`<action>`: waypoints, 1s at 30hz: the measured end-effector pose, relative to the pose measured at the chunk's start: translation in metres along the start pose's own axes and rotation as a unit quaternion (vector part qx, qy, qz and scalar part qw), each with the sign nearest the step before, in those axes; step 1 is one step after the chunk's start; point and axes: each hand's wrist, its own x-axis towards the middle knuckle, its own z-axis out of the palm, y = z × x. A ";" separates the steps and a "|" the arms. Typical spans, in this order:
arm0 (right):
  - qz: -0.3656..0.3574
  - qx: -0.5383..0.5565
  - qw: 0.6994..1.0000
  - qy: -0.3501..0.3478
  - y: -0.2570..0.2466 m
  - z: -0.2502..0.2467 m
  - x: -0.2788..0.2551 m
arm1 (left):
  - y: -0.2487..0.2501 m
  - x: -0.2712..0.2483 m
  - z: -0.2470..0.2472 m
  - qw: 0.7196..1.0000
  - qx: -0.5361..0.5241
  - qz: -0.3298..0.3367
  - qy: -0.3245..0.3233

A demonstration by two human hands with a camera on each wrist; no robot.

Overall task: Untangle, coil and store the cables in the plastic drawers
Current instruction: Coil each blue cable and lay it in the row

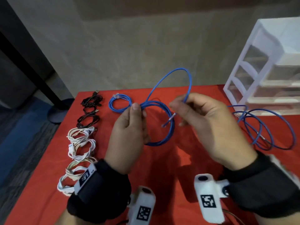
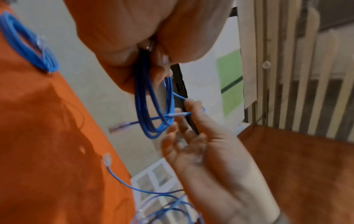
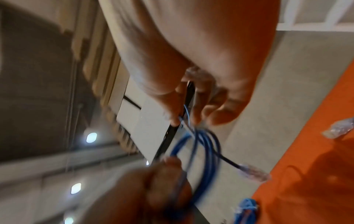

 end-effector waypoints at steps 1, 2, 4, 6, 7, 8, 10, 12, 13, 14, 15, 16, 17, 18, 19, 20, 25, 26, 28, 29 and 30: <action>-0.029 -0.064 0.998 0.002 0.005 0.004 -0.002 | 0.001 -0.002 0.002 0.999 -0.028 -0.021 -0.012; -0.047 -0.091 0.995 0.001 0.009 0.007 -0.003 | 0.003 -0.003 0.003 0.997 -0.057 -0.044 -0.024; -0.046 -0.060 0.997 -0.022 0.010 0.011 -0.006 | 0.007 -0.005 0.004 0.989 -0.111 -0.087 -0.047; -0.024 -0.002 0.997 -0.077 0.006 0.014 -0.008 | 0.009 -0.004 0.002 0.979 -0.155 -0.116 -0.061; -0.010 0.015 0.994 -0.104 0.004 0.013 -0.009 | 0.010 -0.004 0.000 0.975 -0.173 -0.125 -0.065; 0.004 0.021 0.992 -0.125 0.001 0.013 -0.009 | 0.011 -0.003 -0.001 0.971 -0.187 -0.132 -0.068; 0.032 -0.004 0.988 -0.149 0.002 0.012 -0.008 | 0.012 0.000 -0.004 0.967 -0.207 -0.134 -0.065; 0.059 -0.059 0.980 -0.181 0.006 0.006 -0.007 | 0.016 0.009 -0.013 0.965 -0.228 -0.118 -0.043; 0.065 -0.090 0.971 -0.211 0.007 0.001 -0.007 | 0.019 0.016 -0.021 0.964 -0.243 -0.107 -0.025; 0.064 -0.124 0.961 -0.238 0.007 -0.004 -0.006 | 0.024 0.024 -0.031 0.962 -0.257 -0.094 -0.004; 0.064 -0.140 0.956 -0.249 0.007 -0.011 -0.005 | 0.028 0.033 -0.042 0.960 -0.267 -0.082 0.018; 0.072 -0.136 0.959 -0.237 0.007 -0.018 -0.003 | 0.032 0.040 -0.054 0.959 -0.270 -0.070 0.041; 0.090 -0.116 0.967 -0.208 0.007 -0.025 0.000 | 0.033 0.045 -0.064 0.961 -0.262 -0.061 0.061; 0.110 -0.075 0.975 -0.175 0.005 -0.030 0.003 | 0.033 0.048 -0.070 0.965 -0.244 -0.052 0.078; 0.126 -0.024 0.981 -0.148 0.003 -0.032 0.005 | 0.030 0.049 -0.072 0.971 -0.219 -0.039 0.091; 0.141 0.031 0.981 -0.132 0.000 -0.032 0.006 | 0.026 0.049 -0.070 0.976 -0.189 -0.021 0.104; 0.194 0.296 0.927 -0.123 -0.008 -0.010 -0.001 | 0.012 0.044 -0.055 0.983 -0.087 0.066 0.145; 0.195 0.341 0.913 -0.111 -0.009 -0.004 -0.003 | 0.010 0.042 -0.051 0.984 -0.082 0.068 0.141; 0.190 0.407 0.890 -0.076 -0.009 0.008 -0.006 | 0.003 0.036 -0.041 0.987 -0.065 0.067 0.131; 0.182 0.428 0.883 -0.061 -0.009 0.012 -0.007 | 0.001 0.032 -0.035 0.988 -0.058 0.066 0.124; 0.172 0.442 0.879 -0.049 -0.008 0.015 -0.007 | -0.001 0.029 -0.029 0.989 -0.058 0.066 0.116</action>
